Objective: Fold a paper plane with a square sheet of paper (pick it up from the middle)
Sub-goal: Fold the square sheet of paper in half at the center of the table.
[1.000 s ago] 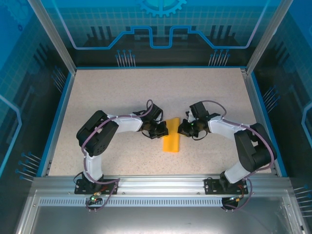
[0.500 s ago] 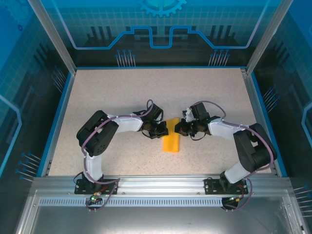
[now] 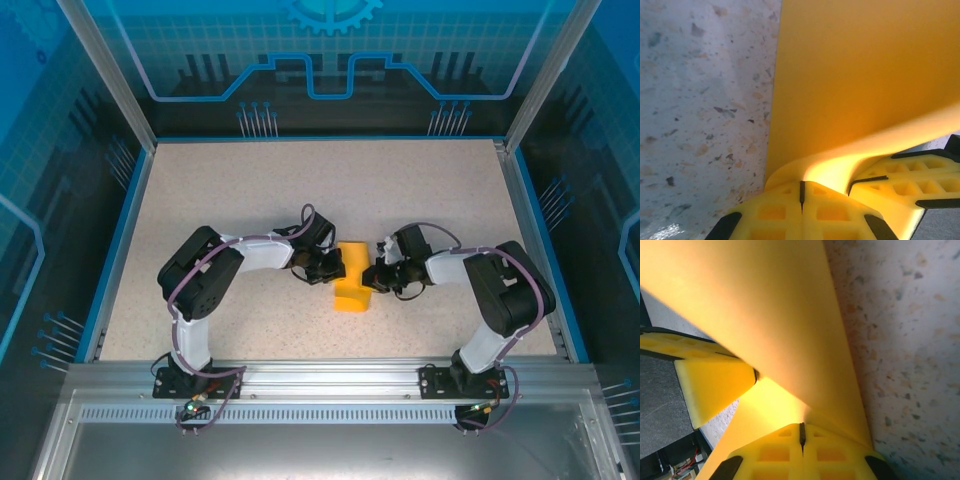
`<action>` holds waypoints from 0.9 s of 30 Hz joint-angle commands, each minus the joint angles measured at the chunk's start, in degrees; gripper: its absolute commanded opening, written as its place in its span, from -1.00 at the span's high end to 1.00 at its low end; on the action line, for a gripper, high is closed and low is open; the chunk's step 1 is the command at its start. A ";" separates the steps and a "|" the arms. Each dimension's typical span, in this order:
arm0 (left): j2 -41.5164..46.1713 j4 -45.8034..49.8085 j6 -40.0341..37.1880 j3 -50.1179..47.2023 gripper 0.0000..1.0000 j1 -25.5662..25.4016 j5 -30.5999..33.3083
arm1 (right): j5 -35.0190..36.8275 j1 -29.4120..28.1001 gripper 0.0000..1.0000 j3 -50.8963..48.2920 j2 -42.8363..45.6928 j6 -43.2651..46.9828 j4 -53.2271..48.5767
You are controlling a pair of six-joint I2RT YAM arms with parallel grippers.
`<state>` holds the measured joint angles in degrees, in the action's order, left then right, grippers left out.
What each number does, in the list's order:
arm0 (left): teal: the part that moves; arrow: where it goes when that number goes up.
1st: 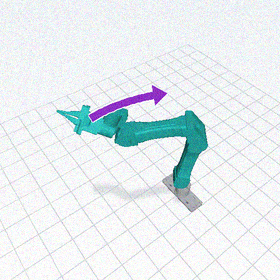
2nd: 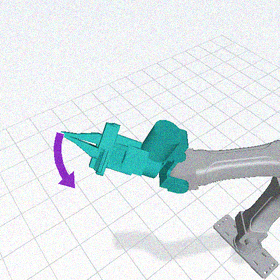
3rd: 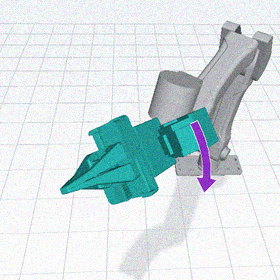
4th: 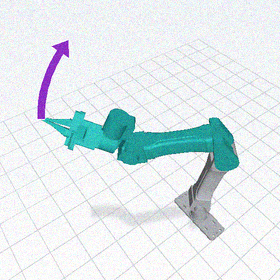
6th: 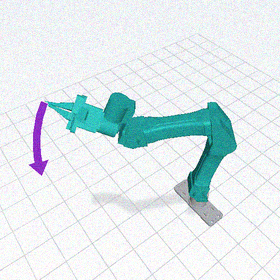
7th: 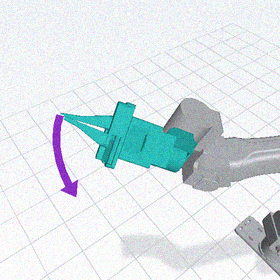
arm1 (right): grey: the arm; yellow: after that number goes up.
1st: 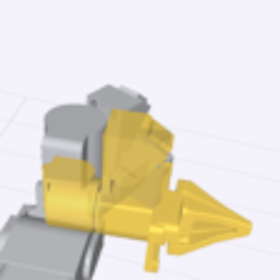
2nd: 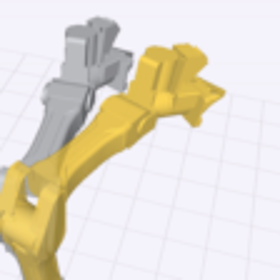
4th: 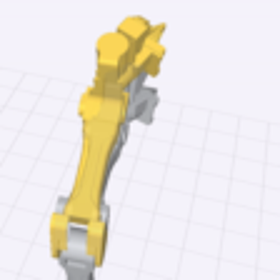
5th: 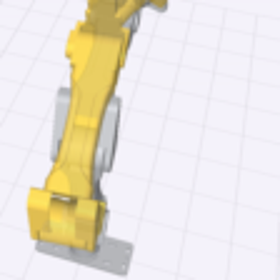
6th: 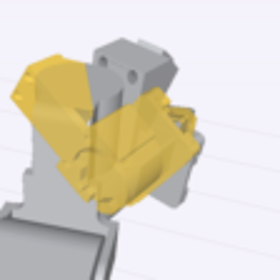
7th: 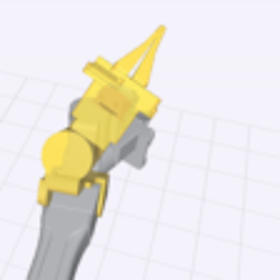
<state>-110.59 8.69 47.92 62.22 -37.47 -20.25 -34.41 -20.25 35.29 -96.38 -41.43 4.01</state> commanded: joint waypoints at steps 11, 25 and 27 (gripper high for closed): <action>-2.35 4.32 -1.27 0.29 1.00 -0.73 2.15 | -4.27 1.46 0.94 -2.58 6.51 3.17 -1.16; -2.44 4.92 -1.68 0.48 1.00 -0.71 2.31 | -4.30 1.46 0.94 -7.42 0.72 5.34 1.79; -2.27 4.89 -1.69 0.36 1.00 -0.72 2.47 | -4.31 1.44 0.96 -7.60 0.17 5.80 1.72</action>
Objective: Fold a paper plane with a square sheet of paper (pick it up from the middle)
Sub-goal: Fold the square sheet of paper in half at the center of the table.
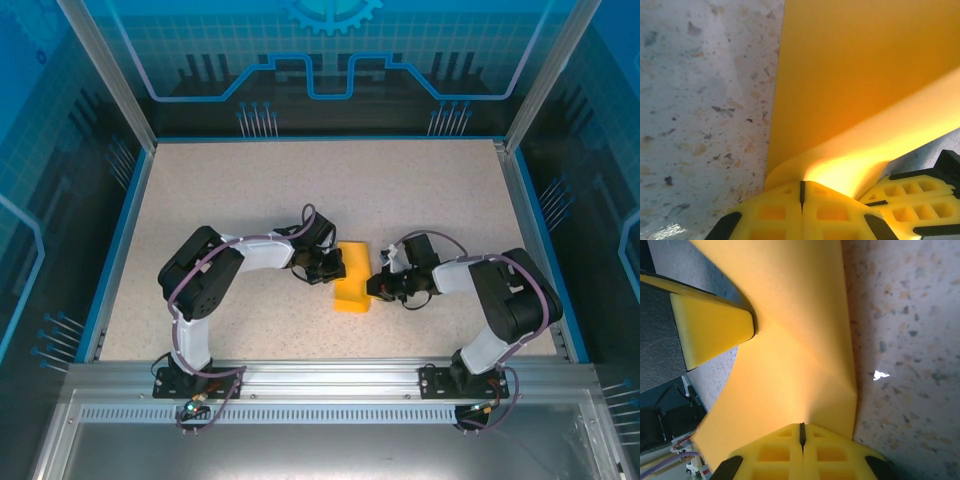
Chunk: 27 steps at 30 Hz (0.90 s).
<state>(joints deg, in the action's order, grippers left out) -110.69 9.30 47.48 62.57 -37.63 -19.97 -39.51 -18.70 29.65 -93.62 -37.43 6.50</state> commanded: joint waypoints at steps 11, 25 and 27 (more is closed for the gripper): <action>-1.89 5.03 -1.65 0.27 1.00 -0.55 2.56 | -1.49 -0.89 0.90 -2.05 6.64 0.08 -2.80; -1.89 5.16 -1.67 0.69 1.00 -0.58 2.36 | 1.37 -2.86 0.94 -6.26 -0.03 1.05 0.08; -1.94 5.21 -1.78 0.63 1.00 -0.59 2.48 | 0.96 -2.86 0.95 -6.11 0.37 0.88 0.09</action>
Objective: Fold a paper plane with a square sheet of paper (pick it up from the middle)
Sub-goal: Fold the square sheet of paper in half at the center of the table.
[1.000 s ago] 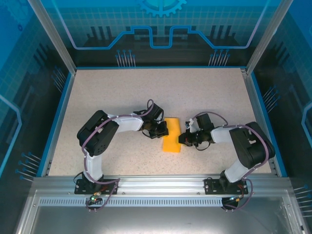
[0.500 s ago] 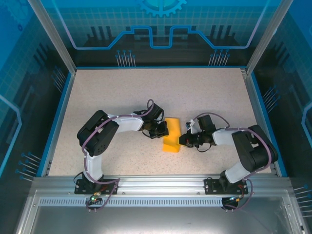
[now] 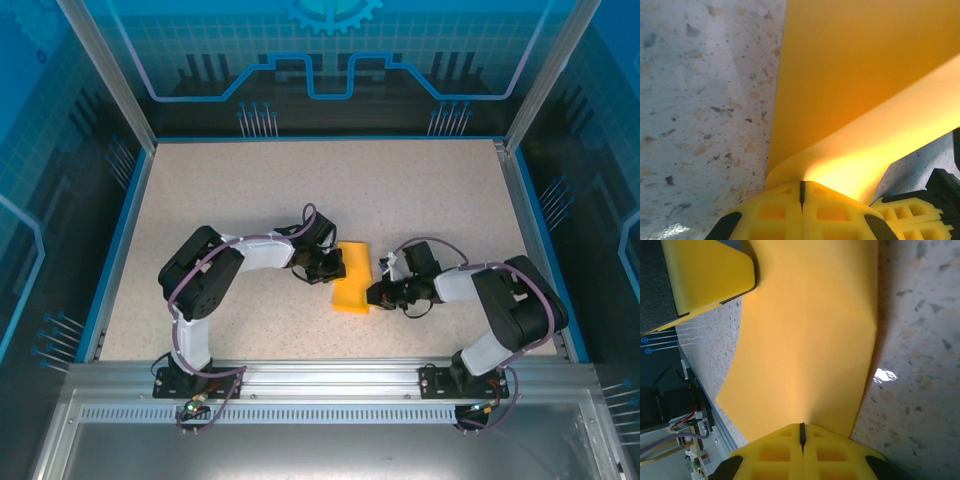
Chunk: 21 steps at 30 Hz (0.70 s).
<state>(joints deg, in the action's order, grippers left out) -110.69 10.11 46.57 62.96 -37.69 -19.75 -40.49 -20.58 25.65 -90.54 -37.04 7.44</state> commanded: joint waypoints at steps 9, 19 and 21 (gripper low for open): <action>-1.96 4.43 -0.91 0.15 1.00 -0.50 2.17 | -0.40 -1.80 0.83 -1.65 8.00 -1.04 -4.45; -2.16 4.39 -1.00 0.19 1.00 -0.53 2.10 | 2.02 -3.50 0.88 -3.15 1.84 -0.07 -3.60; -2.11 4.57 -1.20 0.32 1.00 -0.54 2.15 | 1.93 -3.46 0.91 -3.41 0.48 0.21 -3.45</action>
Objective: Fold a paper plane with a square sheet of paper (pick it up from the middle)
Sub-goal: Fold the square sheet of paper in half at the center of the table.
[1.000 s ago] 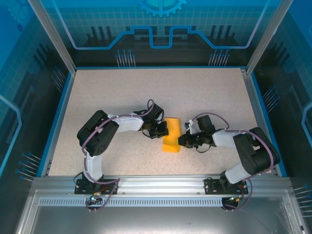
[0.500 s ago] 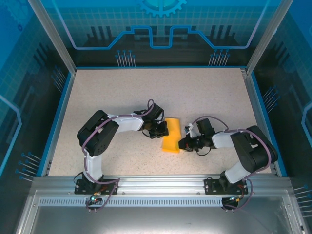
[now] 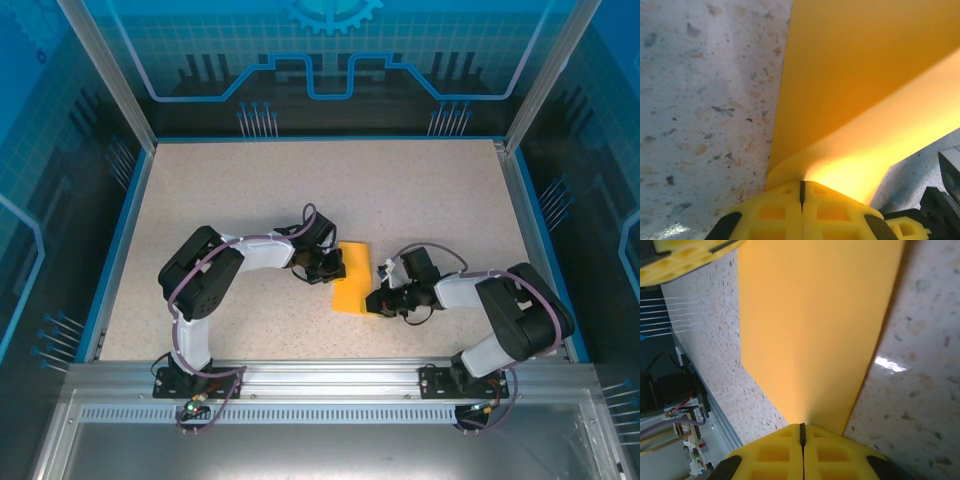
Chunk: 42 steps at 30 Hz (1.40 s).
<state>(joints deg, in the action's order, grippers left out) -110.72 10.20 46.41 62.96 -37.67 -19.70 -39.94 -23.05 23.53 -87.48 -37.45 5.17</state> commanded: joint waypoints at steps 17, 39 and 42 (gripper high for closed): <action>-1.96 4.53 -1.06 0.19 1.00 -0.55 2.04 | 3.67 -1.84 0.90 -0.38 -1.11 1.06 -4.20; -1.87 5.14 -1.17 0.48 1.00 -0.55 2.37 | 5.15 6.38 0.98 16.26 -3.26 1.24 -7.90; -1.98 5.24 -1.36 0.67 1.00 -0.48 2.39 | 6.61 6.63 1.00 16.66 -5.85 2.29 -8.13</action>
<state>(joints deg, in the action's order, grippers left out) -110.72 10.72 46.39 63.26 -37.78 -19.33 -34.26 -17.41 39.42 -91.46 -36.36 -2.44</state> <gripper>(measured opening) 0.051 0.044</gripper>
